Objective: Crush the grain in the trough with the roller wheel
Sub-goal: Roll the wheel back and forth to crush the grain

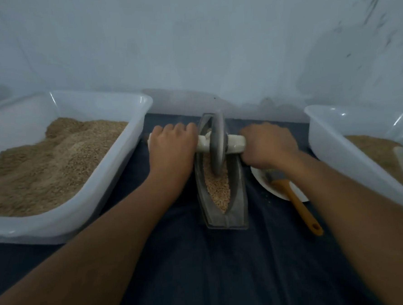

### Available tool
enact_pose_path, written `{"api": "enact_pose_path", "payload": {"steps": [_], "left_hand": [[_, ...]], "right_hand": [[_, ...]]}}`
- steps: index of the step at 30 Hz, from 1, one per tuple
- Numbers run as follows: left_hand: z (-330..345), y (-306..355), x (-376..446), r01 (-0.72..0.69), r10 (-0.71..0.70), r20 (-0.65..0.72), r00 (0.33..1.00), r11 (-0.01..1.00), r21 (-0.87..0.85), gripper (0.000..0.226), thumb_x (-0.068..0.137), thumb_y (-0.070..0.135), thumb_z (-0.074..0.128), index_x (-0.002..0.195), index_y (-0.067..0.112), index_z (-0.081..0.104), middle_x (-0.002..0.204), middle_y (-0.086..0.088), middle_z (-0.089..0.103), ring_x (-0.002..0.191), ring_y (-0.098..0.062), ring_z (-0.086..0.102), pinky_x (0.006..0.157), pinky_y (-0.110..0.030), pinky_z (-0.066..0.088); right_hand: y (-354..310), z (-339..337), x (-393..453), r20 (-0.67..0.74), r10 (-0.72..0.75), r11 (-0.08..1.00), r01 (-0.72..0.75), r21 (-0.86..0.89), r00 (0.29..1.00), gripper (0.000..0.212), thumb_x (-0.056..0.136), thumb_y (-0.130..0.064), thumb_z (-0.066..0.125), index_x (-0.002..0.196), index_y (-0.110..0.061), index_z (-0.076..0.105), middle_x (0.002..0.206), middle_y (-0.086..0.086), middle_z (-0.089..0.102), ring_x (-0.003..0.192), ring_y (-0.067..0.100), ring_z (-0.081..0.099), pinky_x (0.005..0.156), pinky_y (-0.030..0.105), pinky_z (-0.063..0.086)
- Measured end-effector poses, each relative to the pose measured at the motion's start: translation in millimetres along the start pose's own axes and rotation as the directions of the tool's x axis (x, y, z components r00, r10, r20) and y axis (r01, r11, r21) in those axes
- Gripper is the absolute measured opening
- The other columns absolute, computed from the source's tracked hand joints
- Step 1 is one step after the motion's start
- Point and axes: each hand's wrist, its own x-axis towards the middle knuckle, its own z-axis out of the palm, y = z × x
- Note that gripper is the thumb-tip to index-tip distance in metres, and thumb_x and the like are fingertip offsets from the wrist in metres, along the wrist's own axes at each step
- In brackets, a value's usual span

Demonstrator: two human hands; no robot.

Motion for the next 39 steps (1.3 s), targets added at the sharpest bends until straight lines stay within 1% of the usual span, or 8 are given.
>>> {"api": "enact_pose_path", "payload": {"steps": [3,7,16,22,27,31,35,39], "left_hand": [[-7.3,1.2,-21.0,-0.014,0.013,-0.058,0.998,1.000,-0.025,0.013,0.086,0.012,0.056,0.092,0.018,0.046,0.089,-0.004,0.059,0.083,-0.027,0.057,0.077,-0.037,0.039],[-15.8,3.6,-44.8,-0.033,0.027,-0.117,0.993,0.998,-0.045,0.014,0.087,0.009,0.052,0.099,0.015,0.050,0.091,-0.006,0.053,0.084,-0.027,0.052,0.082,-0.039,0.042],[-26.2,5.1,-64.2,-0.056,0.046,-0.133,0.990,0.996,-0.069,0.022,0.078,0.008,0.049,0.099,0.015,0.047,0.091,-0.007,0.048,0.083,-0.027,0.046,0.084,-0.042,0.041],[-14.2,0.8,-43.5,-0.021,0.016,-0.072,0.997,0.998,-0.063,0.017,0.079,0.009,0.057,0.092,0.017,0.050,0.085,-0.003,0.053,0.078,-0.025,0.051,0.077,-0.038,0.043],[-1.4,-3.3,-15.5,0.012,-0.010,0.036,0.999,0.998,-0.057,0.020,0.081,0.016,0.066,0.087,0.022,0.047,0.083,0.001,0.060,0.077,-0.022,0.057,0.073,-0.036,0.040],[8.9,-5.0,8.3,0.025,-0.023,0.082,0.996,0.999,-0.022,0.030,0.084,0.019,0.064,0.080,0.025,0.035,0.078,0.004,0.056,0.069,-0.019,0.049,0.067,-0.034,0.029],[18.1,-8.9,32.8,0.019,-0.020,0.145,0.989,1.000,0.005,0.025,0.086,0.020,0.064,0.079,0.026,0.041,0.069,0.007,0.042,0.064,-0.018,0.043,0.069,-0.034,0.029],[21.6,-13.0,46.3,0.041,-0.035,0.212,0.977,0.999,-0.026,0.014,0.088,0.022,0.064,0.086,0.029,0.052,0.075,0.005,0.056,0.065,-0.017,0.043,0.072,-0.033,0.031]], "right_hand": [[-8.3,12.1,-28.6,-0.241,0.029,0.998,-0.040,-0.041,0.970,0.016,0.079,-0.035,0.066,0.086,-0.028,0.053,0.069,-0.007,0.052,0.056,0.020,0.043,0.048,0.028,0.025],[-15.9,14.0,-54.7,-0.423,0.012,1.000,-0.022,-0.019,0.906,0.028,0.075,-0.021,0.074,0.076,-0.022,0.045,0.063,-0.002,0.055,0.048,0.025,0.046,0.045,0.025,0.022],[-19.0,13.0,-74.2,-0.496,-0.020,1.000,0.014,-0.016,0.868,0.032,0.068,-0.015,0.077,0.076,-0.021,0.046,0.061,-0.002,0.052,0.050,0.025,0.048,0.050,0.031,0.024],[-11.2,9.4,-46.9,-0.246,0.022,0.998,-0.034,-0.045,0.969,0.024,0.078,-0.036,0.064,0.081,-0.031,0.040,0.064,-0.011,0.045,0.055,0.017,0.044,0.047,0.028,0.026],[-2.2,-2.0,-11.4,0.023,-0.009,1.000,0.010,-0.013,1.000,0.019,0.074,-0.043,0.063,0.090,-0.036,0.055,0.075,-0.011,0.054,0.066,0.016,0.052,0.054,0.030,0.035],[3.8,-10.4,15.9,0.258,-0.032,0.998,0.017,0.060,0.966,0.016,0.071,-0.040,0.066,0.084,-0.035,0.059,0.078,-0.011,0.061,0.067,0.010,0.057,0.052,0.026,0.037],[8.2,-14.0,39.2,0.449,-0.032,0.985,-0.047,0.164,0.893,0.014,0.064,-0.026,0.071,0.077,-0.021,0.069,0.070,-0.003,0.066,0.061,0.015,0.062,0.051,0.024,0.042],[9.2,-20.9,56.8,0.534,-0.034,0.980,-0.078,0.186,0.845,0.030,0.054,-0.028,0.074,0.079,-0.013,0.074,0.067,0.001,0.068,0.057,0.018,0.061,0.051,0.025,0.042]]}}
